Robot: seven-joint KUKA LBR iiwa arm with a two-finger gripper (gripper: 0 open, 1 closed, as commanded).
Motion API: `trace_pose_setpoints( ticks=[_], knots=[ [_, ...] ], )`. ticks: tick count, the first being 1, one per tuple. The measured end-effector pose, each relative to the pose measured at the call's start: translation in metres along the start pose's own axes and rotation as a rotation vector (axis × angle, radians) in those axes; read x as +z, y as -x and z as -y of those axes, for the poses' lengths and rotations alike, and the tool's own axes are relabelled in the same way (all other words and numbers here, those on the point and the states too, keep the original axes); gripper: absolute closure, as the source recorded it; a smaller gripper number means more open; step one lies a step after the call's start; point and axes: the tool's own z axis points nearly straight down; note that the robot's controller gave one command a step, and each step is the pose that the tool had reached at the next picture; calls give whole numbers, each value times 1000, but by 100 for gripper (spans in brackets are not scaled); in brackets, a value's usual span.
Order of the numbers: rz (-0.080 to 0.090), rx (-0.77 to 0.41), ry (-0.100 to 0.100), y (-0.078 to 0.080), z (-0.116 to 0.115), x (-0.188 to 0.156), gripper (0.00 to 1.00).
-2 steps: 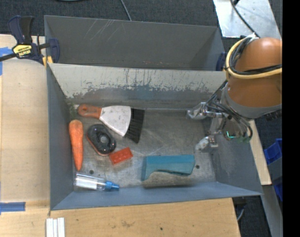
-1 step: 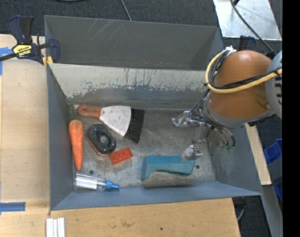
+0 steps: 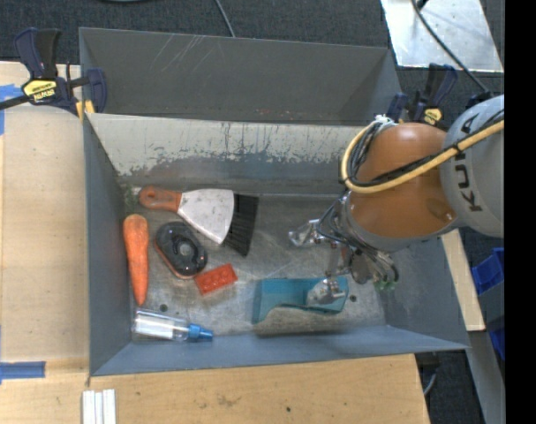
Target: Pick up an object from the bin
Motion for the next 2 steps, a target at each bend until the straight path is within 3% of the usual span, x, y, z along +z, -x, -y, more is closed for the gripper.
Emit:
trace_pose_setpoints(
  ticks=[1, 2],
  knots=[
    [-4, -164, -1, -13, -4, 46, 0],
    [-18, 47, -6, -3, -19, 63, 100]
  ],
)
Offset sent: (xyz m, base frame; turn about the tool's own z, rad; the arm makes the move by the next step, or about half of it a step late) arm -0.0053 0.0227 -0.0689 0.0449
